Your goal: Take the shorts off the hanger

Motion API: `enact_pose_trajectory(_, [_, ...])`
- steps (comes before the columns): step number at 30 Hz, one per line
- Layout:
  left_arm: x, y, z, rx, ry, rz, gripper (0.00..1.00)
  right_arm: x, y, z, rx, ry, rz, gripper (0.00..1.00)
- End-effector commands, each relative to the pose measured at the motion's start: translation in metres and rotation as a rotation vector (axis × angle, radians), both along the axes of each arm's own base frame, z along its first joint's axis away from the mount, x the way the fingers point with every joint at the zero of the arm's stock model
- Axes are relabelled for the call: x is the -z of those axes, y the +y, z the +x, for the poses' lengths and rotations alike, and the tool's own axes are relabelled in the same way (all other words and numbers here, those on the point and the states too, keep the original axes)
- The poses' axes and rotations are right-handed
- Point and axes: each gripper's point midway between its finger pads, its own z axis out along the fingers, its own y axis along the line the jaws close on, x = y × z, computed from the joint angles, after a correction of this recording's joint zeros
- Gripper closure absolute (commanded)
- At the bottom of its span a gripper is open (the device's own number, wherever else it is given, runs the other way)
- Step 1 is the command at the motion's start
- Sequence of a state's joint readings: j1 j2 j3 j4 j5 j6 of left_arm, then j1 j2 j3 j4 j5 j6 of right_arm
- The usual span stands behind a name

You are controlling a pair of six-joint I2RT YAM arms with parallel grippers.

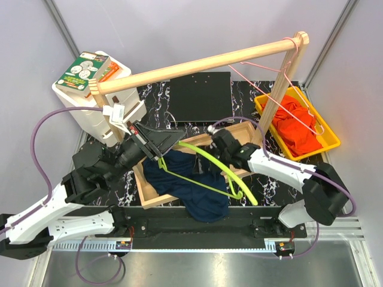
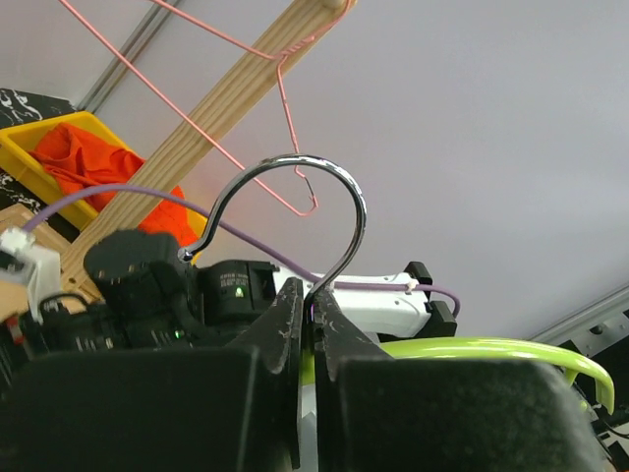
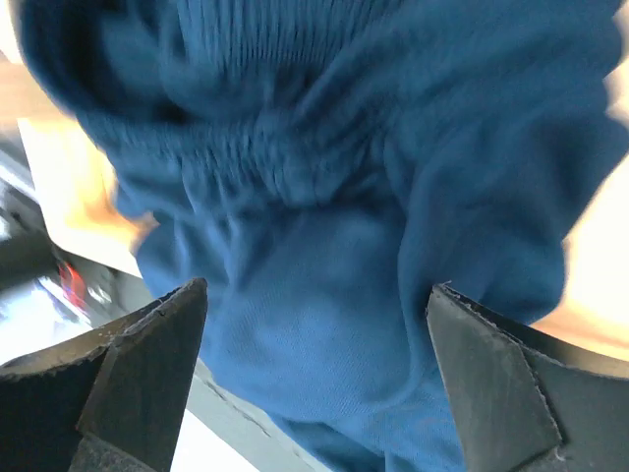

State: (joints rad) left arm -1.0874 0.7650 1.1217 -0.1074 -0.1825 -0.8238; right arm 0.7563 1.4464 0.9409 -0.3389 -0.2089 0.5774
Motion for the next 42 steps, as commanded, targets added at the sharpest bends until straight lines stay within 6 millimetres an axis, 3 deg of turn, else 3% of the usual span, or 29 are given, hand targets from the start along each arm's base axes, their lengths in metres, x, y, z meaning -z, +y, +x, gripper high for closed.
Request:
enact_pose_trajectory(1, [-0.018,0.007,-0.004,0.001,-0.045,-0.057,1.00,0.004,0.011,-0.019,-0.120,-0.108,-0.067,0.00])
enact_pose_trajectory(8, [-0.015,0.012,-0.005,-0.005,-0.037,-0.062,1.00,0.030,0.038,-0.026,-0.212,-0.146,-0.221,0.00])
enact_pose_trajectory(9, [-0.014,0.014,-0.005,-0.008,-0.036,-0.063,1.00,0.047,0.036,-0.029,-0.221,-0.140,-0.297,0.00])
enact_pose_trajectory(10, [-0.014,0.015,-0.005,-0.009,-0.033,-0.061,1.00,0.046,0.045,-0.027,-0.223,-0.157,-0.313,0.00])
enact_pose_trajectory(11, [-0.014,0.016,-0.005,-0.015,-0.032,-0.062,1.00,0.063,0.041,-0.031,-0.230,-0.133,-0.381,0.00])
enact_pose_trajectory(15, [-0.013,0.018,-0.004,-0.022,-0.030,-0.059,1.00,0.079,0.032,-0.013,-0.111,-0.183,-0.529,0.00])
enact_pose_trajectory(18, [-0.011,0.015,-0.004,-0.014,-0.024,-0.054,1.00,0.081,0.027,-0.005,-0.038,-0.200,-0.544,0.19])
enact_pose_trajectory(19, [-0.011,0.015,-0.004,-0.014,-0.022,-0.054,1.00,0.079,0.027,-0.004,-0.021,-0.205,-0.538,0.46])
enact_pose_trajectory(22, [-0.009,0.014,-0.005,-0.010,-0.019,-0.055,1.00,0.065,0.022,0.003,0.033,-0.250,-0.520,0.78])
enact_pose_trajectory(23, [-0.009,0.015,-0.005,-0.013,-0.020,-0.056,1.00,0.053,0.021,0.005,0.052,-0.273,-0.498,0.94])
enact_pose_trajectory(24, [-0.009,0.015,-0.004,-0.013,-0.019,-0.054,1.00,0.048,0.016,0.009,0.078,-0.299,-0.504,1.00])
enact_pose_trajectory(28, [-0.009,0.017,-0.005,-0.017,-0.022,-0.058,1.00,0.006,0.003,0.015,0.176,-0.381,-0.418,1.00])
enact_pose_trajectory(29, [-0.007,0.017,-0.005,-0.017,-0.022,-0.054,1.00,-0.024,0.002,0.016,0.217,-0.421,-0.334,1.00])
enact_pose_trajectory(31, [-0.007,0.018,-0.005,-0.019,-0.021,-0.058,1.00,-0.042,-0.013,0.014,0.283,-0.457,-0.273,1.00])
enact_pose_trajectory(32, [-0.008,0.020,-0.005,-0.021,-0.022,-0.061,1.00,-0.077,-0.016,0.014,0.330,-0.503,-0.151,1.00])
enact_pose_trajectory(34, [-0.008,0.021,-0.005,-0.025,-0.022,-0.063,1.00,-0.087,-0.035,0.011,0.391,-0.537,-0.085,1.00])
enact_pose_trajectory(35, [-0.007,0.021,-0.005,-0.027,-0.023,-0.062,1.00,-0.118,-0.044,0.009,0.440,-0.580,0.030,1.00])
enact_pose_trajectory(37, [-0.007,0.021,-0.005,-0.026,-0.023,-0.062,1.00,-0.120,-0.067,0.006,0.512,-0.612,0.063,1.00])
enact_pose_trajectory(38, [-0.006,0.020,-0.005,-0.024,-0.023,-0.061,1.00,-0.136,-0.081,0.004,0.554,-0.635,0.118,1.00])
enact_pose_trajectory(41, [-0.007,0.019,-0.005,-0.020,-0.024,-0.068,1.00,-0.132,-0.106,0.007,0.616,-0.638,0.124,1.00])
enact_pose_trajectory(42, [-0.008,0.019,-0.005,-0.020,-0.024,-0.071,1.00,-0.123,-0.109,0.006,0.614,-0.611,0.124,1.00])
